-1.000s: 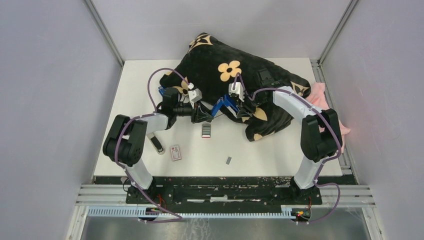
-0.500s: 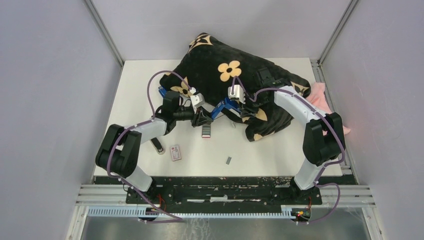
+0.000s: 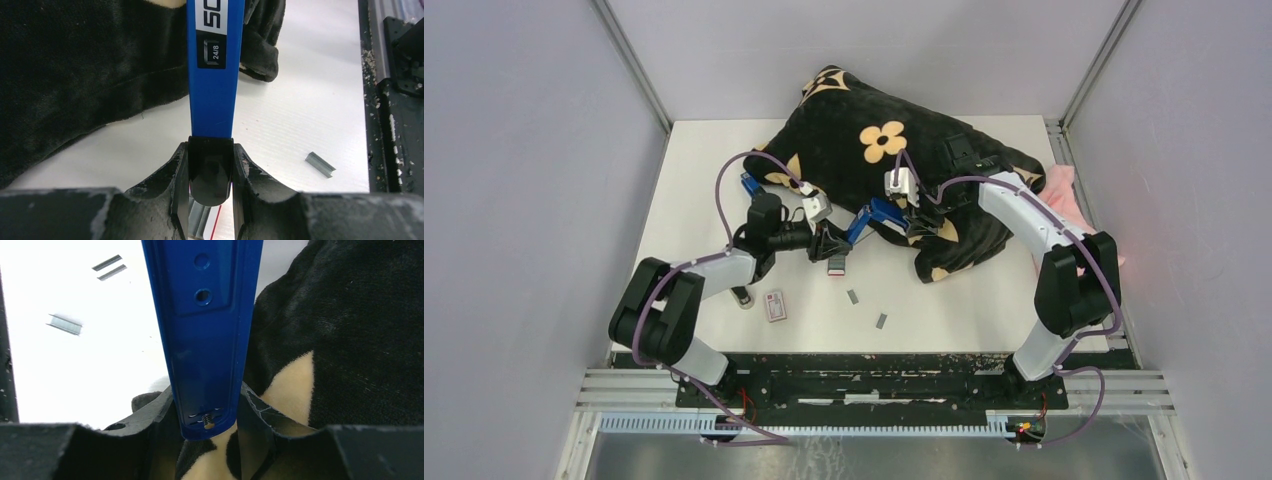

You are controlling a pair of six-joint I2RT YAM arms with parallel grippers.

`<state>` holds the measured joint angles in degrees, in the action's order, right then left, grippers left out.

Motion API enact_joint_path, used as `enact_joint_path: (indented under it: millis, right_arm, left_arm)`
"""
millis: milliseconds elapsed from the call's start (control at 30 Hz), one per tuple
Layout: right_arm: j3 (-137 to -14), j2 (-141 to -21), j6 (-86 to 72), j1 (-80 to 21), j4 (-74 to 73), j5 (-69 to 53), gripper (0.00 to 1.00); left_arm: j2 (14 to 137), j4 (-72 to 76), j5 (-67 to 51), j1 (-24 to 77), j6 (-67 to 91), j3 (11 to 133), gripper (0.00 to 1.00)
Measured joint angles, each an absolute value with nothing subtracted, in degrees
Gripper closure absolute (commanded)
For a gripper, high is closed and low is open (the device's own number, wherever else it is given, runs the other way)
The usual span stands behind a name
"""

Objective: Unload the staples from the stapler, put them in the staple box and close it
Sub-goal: Unload the staple at the center of the board.

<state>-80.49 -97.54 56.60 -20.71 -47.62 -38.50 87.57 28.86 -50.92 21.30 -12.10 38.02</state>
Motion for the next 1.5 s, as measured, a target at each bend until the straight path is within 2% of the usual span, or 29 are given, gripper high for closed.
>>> enact_joint_path:
  millis: [300, 600, 933, 1300, 1500]
  right_arm:
    - [-80.49, -97.51, 50.24, -20.32, -47.55, -46.06, 0.98]
    - [-77.36, -95.11, 37.26, -20.36, -42.63, -56.88, 0.98]
    - [-73.23, -93.17, 26.74, -21.67, -35.99, -62.06, 0.98]
    - [-71.18, -93.17, 19.68, -22.50, -30.09, -64.66, 0.98]
    - [-70.59, -93.19, 15.64, -22.52, -27.11, -66.11, 0.98]
  left_arm:
    - [86.08, 40.23, -50.85, 22.15, 1.61, 33.82, 0.97]
    - [85.01, 64.25, -43.33, 26.52, 23.86, 25.23, 0.97]
    - [82.81, 73.17, -36.51, 29.41, 34.50, 20.25, 0.94]
    - [80.95, 74.02, -34.00, 29.76, 38.09, 18.65, 0.75]
    - [81.19, 76.18, -33.10, 29.76, 41.01, 18.28, 0.54]
